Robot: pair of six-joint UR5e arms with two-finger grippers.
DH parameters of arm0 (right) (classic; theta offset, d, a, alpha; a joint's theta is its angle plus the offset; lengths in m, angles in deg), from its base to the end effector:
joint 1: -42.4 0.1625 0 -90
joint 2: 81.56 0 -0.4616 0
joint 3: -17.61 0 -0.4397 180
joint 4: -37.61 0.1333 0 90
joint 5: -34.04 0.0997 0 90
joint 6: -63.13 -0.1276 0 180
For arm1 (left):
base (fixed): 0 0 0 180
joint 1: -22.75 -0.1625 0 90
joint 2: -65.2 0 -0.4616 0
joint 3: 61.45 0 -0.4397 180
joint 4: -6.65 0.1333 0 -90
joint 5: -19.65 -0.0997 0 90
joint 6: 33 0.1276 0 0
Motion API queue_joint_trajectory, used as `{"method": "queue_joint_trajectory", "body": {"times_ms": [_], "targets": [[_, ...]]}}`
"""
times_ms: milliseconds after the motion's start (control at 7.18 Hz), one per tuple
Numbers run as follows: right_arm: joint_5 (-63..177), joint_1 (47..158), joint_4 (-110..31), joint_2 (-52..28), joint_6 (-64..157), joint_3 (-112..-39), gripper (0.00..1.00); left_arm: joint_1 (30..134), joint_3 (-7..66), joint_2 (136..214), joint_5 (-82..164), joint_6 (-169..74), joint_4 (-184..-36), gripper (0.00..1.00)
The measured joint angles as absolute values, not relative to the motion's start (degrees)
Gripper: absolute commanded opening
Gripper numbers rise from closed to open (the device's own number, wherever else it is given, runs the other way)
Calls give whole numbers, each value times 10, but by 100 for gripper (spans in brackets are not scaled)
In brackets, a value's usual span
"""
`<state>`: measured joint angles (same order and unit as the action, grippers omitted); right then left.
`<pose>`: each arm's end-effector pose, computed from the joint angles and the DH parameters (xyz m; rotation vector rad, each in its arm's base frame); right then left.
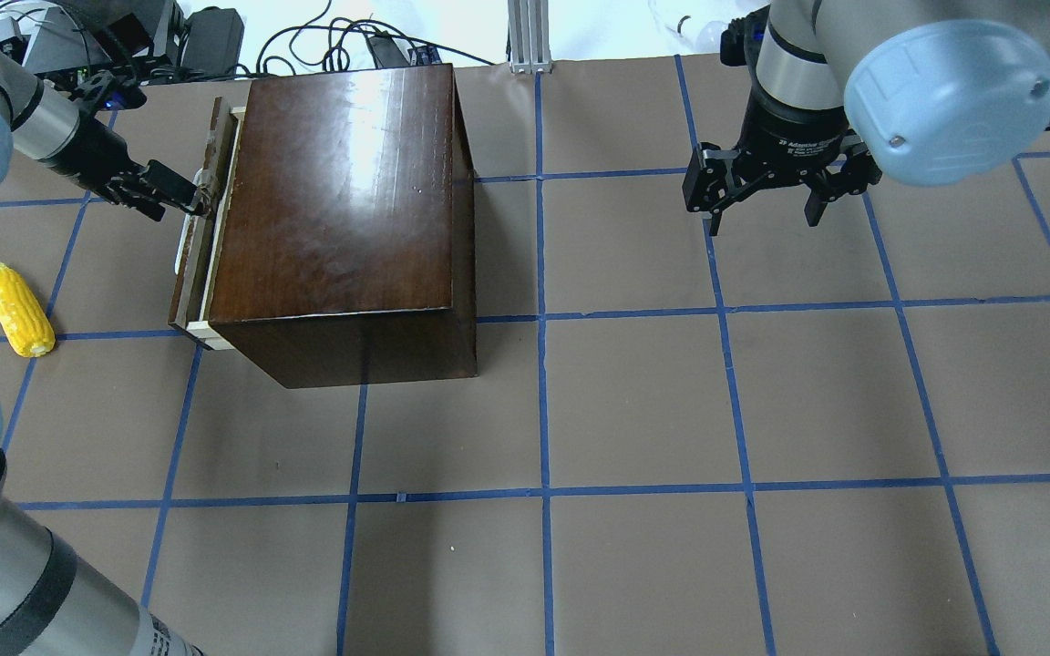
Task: Open drawer and put corn inside
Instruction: 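Pull the drawer outward from the cabinet with the left gripper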
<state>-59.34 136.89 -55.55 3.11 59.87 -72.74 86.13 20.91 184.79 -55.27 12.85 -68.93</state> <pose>0.1704 -0.5628 0.4469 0.0350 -3.0790 -0.0614 0.1731 -0.7169 0.2643 -0.4518 -2.8155 0.0717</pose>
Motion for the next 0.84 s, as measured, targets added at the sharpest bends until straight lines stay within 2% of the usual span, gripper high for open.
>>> {"method": "queue_joint_trajectory", "body": {"times_ms": [835], "targets": [[-594,1369,-555,31,599,-727,100,831,205,1852,-574,182,-689,100]]}}
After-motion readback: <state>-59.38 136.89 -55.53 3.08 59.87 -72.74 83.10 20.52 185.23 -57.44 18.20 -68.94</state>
